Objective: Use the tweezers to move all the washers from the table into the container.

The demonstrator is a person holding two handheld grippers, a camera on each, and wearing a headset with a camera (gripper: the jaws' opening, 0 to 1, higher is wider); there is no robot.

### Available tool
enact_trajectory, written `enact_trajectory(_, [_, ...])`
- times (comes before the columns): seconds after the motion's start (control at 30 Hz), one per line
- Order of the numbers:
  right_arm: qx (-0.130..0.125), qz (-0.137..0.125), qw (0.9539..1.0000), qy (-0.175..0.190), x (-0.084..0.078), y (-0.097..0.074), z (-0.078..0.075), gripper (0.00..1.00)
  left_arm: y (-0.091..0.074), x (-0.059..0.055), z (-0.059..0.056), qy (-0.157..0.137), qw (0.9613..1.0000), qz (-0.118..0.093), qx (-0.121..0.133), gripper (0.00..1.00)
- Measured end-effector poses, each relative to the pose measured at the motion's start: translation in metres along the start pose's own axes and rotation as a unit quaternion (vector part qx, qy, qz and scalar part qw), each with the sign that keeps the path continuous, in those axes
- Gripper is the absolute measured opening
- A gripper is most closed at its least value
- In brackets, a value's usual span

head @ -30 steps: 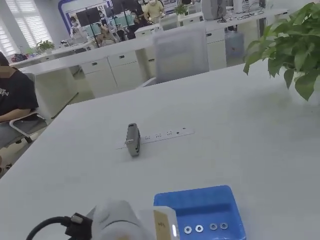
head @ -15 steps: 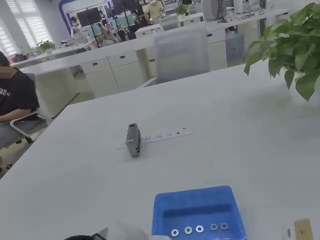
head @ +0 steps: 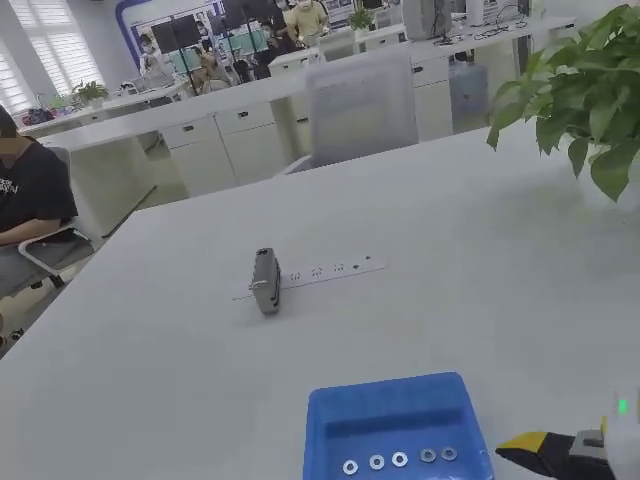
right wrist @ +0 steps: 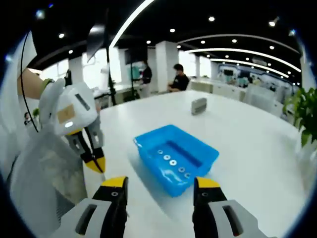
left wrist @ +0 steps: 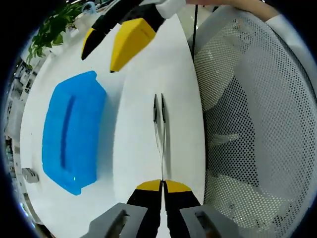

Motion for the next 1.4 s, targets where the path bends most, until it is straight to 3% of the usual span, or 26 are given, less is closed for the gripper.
enact_trajectory(0.07, [-0.023,-0.018,0.9995,0.008,0.004,-0.005,-0.007,0.50,0.001,0.001,-0.001,0.001,1.0000,0.005,-0.004,0.00])
enact_trajectory(0.17, [-0.034,-0.049,0.9976,0.035,0.010,-0.010,-0.013,0.51,0.000,0.001,-0.003,0.000,0.9999,0.008,-0.010,0.00])
enact_trajectory(0.47, [-0.049,-0.071,0.9943,0.064,0.012,-0.014,-0.020,0.53,0.005,-0.002,0.002,-0.010,0.9995,0.026,-0.012,0.00])
enact_trajectory(0.7, [-0.052,-0.079,0.9935,0.064,0.015,-0.016,-0.018,0.54,0.001,-0.004,0.000,-0.033,0.9994,0.008,-0.008,0.00])
enact_trajectory(0.8, [-0.054,-0.085,0.9925,0.070,0.016,-0.017,-0.019,0.54,-0.004,-0.007,-0.003,-0.081,0.9964,-0.023,0.001,0.04])
enact_trajectory(0.87, [-0.054,-0.089,0.9919,0.073,0.016,-0.019,-0.021,0.55,-0.008,-0.011,-0.005,-0.117,0.9919,-0.046,0.017,0.07])
enact_trajectory(0.97, [-0.057,-0.092,0.9918,0.069,0.017,-0.019,-0.020,0.56,-0.016,-0.017,-0.009,-0.172,0.9801,-0.088,0.045,0.10])
enact_trajectory(1.03, [-0.061,-0.094,0.9918,0.063,0.017,-0.021,-0.021,0.55,-0.023,-0.023,-0.013,-0.212,0.9672,-0.121,0.071,0.13])
enact_trajectory(1.07, [-0.063,-0.097,0.9915,0.058,0.018,-0.023,-0.020,0.55,-0.027,-0.028,-0.016,-0.234,0.9575,-0.141,0.092,0.15])
enact_trajectory(1.1, [-0.064,-0.099,0.9913,0.057,0.017,-0.024,-0.020,0.55,-0.031,-0.031,-0.018,-0.249,0.9504,-0.154,0.105,0.18])
enact_trajectory(1.13, [-0.062,-0.102,0.9912,0.057,0.017,-0.027,-0.018,0.55,-0.035,-0.036,-0.020,-0.274,0.9374,-0.172,0.129,0.22])
enact_trajectory(1.23, [-0.067,-0.094,0.9926,0.037,0.014,-0.041,-0.008,0.56,-0.046,-0.045,-0.026,-0.315,0.9089,-0.214,0.169,0.29])
enact_trajectory(1.3, [-0.078,-0.094,0.9923,0.020,0.012,-0.056,0.000,0.60,-0.057,-0.052,-0.032,-0.341,0.8782,-0.257,0.215,0.32])
enact_trajectory(1.37, [-0.091,-0.081,0.9925,-0.011,0.009,-0.071,0.005,0.64,-0.064,-0.056,-0.037,-0.354,0.8583,-0.280,0.244,0.37])
enact_trajectory(1.4, [-0.093,-0.076,0.9926,-0.018,0.008,-0.073,0.006,0.67,-0.068,-0.057,-0.040,-0.354,0.8458,-0.296,0.268,0.40])
Point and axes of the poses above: the centre of the closed fingertips' face, and the gripper's own axes: y roughly forward along the fingers, z roughly to its left, x roughly out of its top, the point moved 8 cm from there along -y, roughly backward along the fingers, and after that the axes turned 7 degrees about y, right-handed, at the moved point
